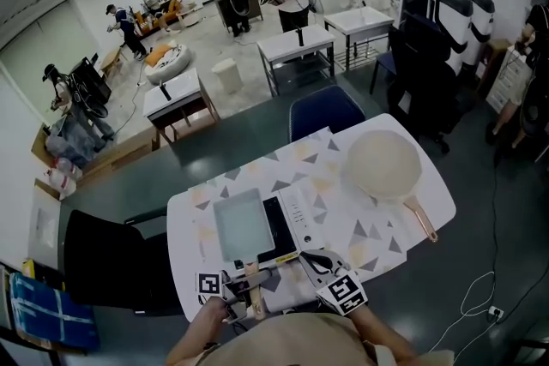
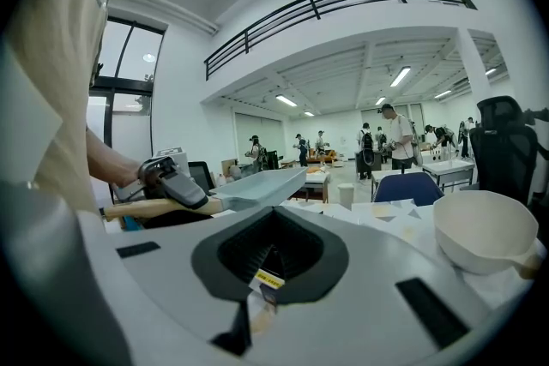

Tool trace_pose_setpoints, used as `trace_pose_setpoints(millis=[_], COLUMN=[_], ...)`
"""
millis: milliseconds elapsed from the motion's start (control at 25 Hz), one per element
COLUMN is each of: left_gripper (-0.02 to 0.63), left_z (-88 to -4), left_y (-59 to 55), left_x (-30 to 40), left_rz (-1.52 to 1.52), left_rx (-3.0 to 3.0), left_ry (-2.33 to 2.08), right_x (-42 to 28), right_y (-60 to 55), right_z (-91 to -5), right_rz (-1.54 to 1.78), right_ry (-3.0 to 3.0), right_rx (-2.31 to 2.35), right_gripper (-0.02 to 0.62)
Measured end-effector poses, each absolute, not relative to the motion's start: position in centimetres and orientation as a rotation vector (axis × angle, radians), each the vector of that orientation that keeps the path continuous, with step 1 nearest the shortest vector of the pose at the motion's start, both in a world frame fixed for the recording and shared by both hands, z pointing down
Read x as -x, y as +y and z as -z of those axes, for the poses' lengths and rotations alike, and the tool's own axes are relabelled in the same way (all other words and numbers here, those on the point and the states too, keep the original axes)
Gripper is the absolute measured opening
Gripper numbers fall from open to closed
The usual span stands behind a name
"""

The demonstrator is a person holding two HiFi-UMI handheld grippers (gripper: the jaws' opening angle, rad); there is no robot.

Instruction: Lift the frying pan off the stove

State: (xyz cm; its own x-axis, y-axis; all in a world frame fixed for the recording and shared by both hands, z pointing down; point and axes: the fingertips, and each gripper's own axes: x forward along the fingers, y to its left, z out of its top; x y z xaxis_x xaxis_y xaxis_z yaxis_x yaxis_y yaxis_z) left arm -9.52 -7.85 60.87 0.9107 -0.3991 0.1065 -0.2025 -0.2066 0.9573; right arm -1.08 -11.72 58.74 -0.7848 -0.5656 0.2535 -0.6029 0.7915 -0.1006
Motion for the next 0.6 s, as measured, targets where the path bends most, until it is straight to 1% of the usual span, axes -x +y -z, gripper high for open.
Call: trace_pose_setpoints(millis=[600], left_gripper=[0.176], left_z=[-61.3], left_y=[-9.0], left_x=[10.7], left_rz=[0.213], left_rx=[-1.749], left_ry=[-0.474], right_x=[1.0], right_y=[-11.7], right_z=[-58.9], right_rz=[-0.259], right_ry=[-2.768], right_rx=[-0.914], right_gripper=[0.003])
